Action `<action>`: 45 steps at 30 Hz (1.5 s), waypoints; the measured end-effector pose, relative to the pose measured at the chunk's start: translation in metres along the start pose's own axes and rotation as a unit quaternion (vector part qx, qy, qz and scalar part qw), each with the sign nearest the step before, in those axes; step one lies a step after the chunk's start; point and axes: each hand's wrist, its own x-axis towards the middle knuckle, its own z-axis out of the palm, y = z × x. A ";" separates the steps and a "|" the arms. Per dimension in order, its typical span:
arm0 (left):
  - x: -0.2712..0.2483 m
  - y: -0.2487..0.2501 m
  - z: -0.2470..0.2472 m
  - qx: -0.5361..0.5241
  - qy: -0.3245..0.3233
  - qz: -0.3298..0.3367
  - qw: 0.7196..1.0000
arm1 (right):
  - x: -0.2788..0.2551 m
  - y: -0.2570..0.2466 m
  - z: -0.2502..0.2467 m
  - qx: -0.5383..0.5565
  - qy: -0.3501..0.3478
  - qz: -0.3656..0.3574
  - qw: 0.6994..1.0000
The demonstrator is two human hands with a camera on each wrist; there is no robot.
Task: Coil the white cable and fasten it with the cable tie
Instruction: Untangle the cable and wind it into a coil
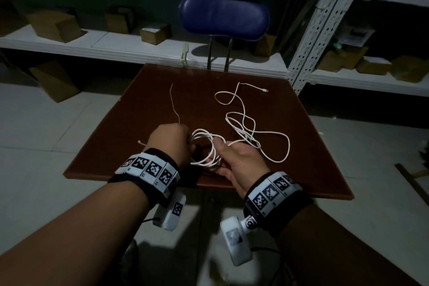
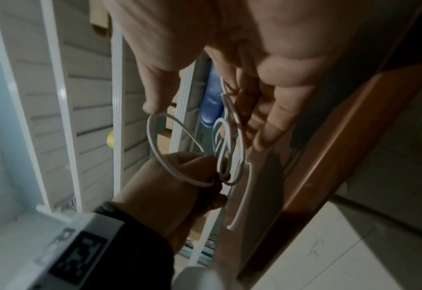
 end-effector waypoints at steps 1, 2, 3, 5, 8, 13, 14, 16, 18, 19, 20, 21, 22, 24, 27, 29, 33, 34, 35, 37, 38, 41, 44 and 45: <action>0.000 0.001 0.000 0.003 -0.003 0.001 1.000 | 0.002 0.001 -0.001 -0.026 0.000 -0.006 1.000; 0.000 0.002 0.000 0.004 -0.007 0.002 1.000 | 0.004 0.002 -0.003 -0.052 0.010 -0.011 0.999; 0.000 0.002 0.000 0.005 -0.014 0.003 1.000 | 0.006 0.003 -0.005 -0.074 0.028 -0.016 0.997; 0.001 0.002 0.000 -0.010 -0.029 0.003 1.000 | 0.012 0.007 -0.010 -0.113 0.065 -0.029 0.991; 0.002 0.000 0.003 -0.102 -0.008 -0.002 0.995 | 0.015 0.005 -0.015 -0.119 0.081 -0.034 0.989; 0.003 -0.012 0.007 -0.388 -0.109 -0.050 0.914 | 0.015 -0.005 -0.018 -0.004 0.072 -0.022 0.997; 0.004 -0.016 0.009 -0.439 -0.148 -0.060 0.884 | 0.015 -0.005 -0.019 0.004 0.069 -0.023 0.997; 0.006 -0.023 0.013 -0.514 -0.195 -0.066 0.833 | 0.016 -0.004 -0.021 0.014 0.067 -0.022 0.997; 0.008 -0.024 0.017 -0.553 -0.221 -0.058 0.801 | 0.016 -0.003 -0.022 0.019 0.063 -0.025 0.997; 0.008 -0.023 0.018 -0.569 -0.233 -0.053 0.787 | 0.016 -0.004 -0.021 0.023 0.063 -0.027 0.997; 0.008 -0.021 0.019 -0.584 -0.241 -0.047 0.774 | 0.016 -0.004 -0.021 0.029 0.063 -0.027 0.997; 0.008 -0.019 0.020 -0.589 -0.235 -0.044 0.772 | 0.016 -0.005 -0.020 0.035 0.063 -0.025 0.997; 0.008 -0.016 0.019 -0.585 -0.221 -0.042 0.779 | 0.016 -0.005 -0.020 0.039 0.060 -0.023 0.997; 0.007 -0.013 0.019 -0.574 -0.198 -0.041 0.794 | 0.014 -0.005 -0.018 0.033 0.039 -0.019 0.999; 0.007 -0.014 0.019 -0.562 -0.199 -0.044 0.802 | 0.012 -0.003 -0.019 -0.012 0.019 -0.008 1.000; 0.007 -0.013 0.018 -0.560 -0.204 -0.046 0.802 | 0.012 -0.006 -0.023 -0.040 0.032 -0.001 0.999; 0.001 -0.006 0.020 -0.575 -0.203 -0.048 0.791 | 0.016 -0.009 -0.034 -0.102 0.050 -0.001 0.994; 0.001 -0.004 0.021 -0.579 -0.200 -0.054 0.789 | 0.018 -0.007 -0.037 -0.132 0.049 -0.006 0.990; 0.001 -0.003 0.022 -0.585 -0.197 -0.061 0.784 | 0.018 -0.007 -0.038 -0.161 0.046 -0.010 0.986; 0.001 -0.002 0.022 -0.588 -0.186 -0.074 0.784 | 0.019 -0.006 -0.041 -0.221 0.040 -0.017 0.974; 0.001 -0.002 0.022 -0.577 -0.181 -0.079 0.792 | 0.020 -0.005 -0.043 -0.245 0.038 -0.020 0.969; -0.001 0.000 0.022 -0.546 -0.181 -0.079 0.814 | 0.020 -0.002 -0.044 -0.281 0.038 -0.031 0.958; -0.001 -0.001 0.025 -0.534 -0.175 -0.083 0.823 | 0.019 -0.002 -0.045 -0.280 0.027 -0.025 0.959; 0.000 -0.001 0.025 -0.535 -0.171 -0.084 0.823 | 0.018 -0.004 -0.046 -0.275 0.024 -0.015 0.961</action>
